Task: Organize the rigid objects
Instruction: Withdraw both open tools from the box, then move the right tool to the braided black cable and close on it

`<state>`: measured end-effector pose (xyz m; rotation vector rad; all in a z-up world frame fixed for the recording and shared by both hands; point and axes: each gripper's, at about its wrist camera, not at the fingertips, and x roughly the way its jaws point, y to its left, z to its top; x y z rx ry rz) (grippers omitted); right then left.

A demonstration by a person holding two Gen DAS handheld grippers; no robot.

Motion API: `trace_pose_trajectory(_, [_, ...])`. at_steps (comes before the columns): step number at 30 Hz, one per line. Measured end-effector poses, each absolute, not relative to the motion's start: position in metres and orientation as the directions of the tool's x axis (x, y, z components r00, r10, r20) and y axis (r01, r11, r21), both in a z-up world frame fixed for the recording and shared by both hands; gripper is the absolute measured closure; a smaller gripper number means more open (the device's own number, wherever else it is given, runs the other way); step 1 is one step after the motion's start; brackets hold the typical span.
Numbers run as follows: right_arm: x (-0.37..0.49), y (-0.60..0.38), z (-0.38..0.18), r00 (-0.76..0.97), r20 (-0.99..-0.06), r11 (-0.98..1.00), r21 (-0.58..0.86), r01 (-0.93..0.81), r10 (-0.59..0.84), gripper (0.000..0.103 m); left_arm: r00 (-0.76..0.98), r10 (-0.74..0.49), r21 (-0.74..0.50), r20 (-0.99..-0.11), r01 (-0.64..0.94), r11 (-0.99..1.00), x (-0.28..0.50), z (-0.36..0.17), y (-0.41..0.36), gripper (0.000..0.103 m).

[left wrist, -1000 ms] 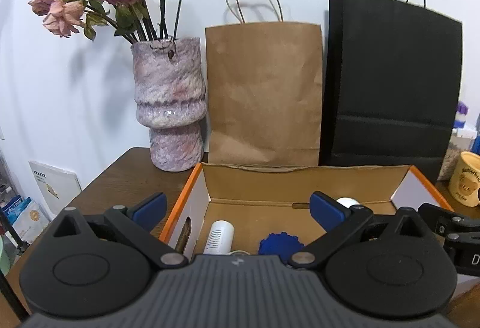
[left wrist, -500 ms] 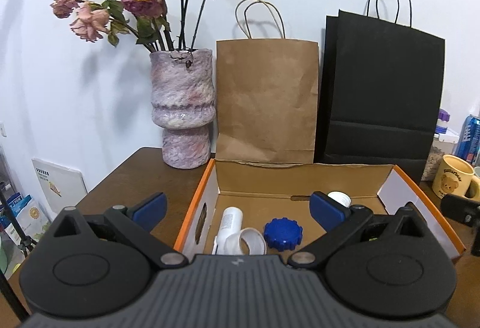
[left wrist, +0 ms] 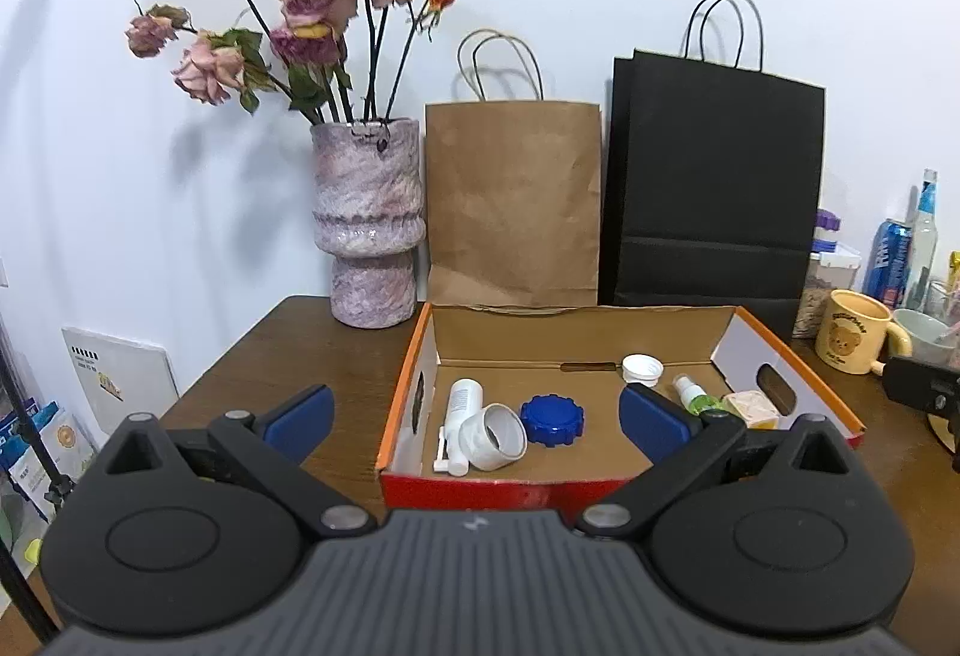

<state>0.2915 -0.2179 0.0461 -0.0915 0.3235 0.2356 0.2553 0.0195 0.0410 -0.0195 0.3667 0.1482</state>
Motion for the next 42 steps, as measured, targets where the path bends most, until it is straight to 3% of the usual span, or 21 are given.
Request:
trace_pose_trajectory(8, [0.251,-0.221,0.046,0.916,-0.324,0.960,-0.065,-0.272,0.237,0.000,0.923,0.124,0.018,-0.364,-0.125,0.992,0.213,0.042,0.023,0.000])
trace_pose_trajectory(23, [0.198,-0.226,0.005,0.877,-0.423,0.962,-0.043,-0.271,0.228,0.000,0.895,0.098,0.029,-0.435,-0.095,0.995,0.166,0.010,0.027,0.000])
trace_pose_trajectory(42, [0.209,-0.184,-0.039,0.804,-0.553,0.942,-0.093,-0.322,0.220,0.000,0.863,0.110,0.000,-0.492,-0.126,0.992,0.168,-0.023,0.048,0.000])
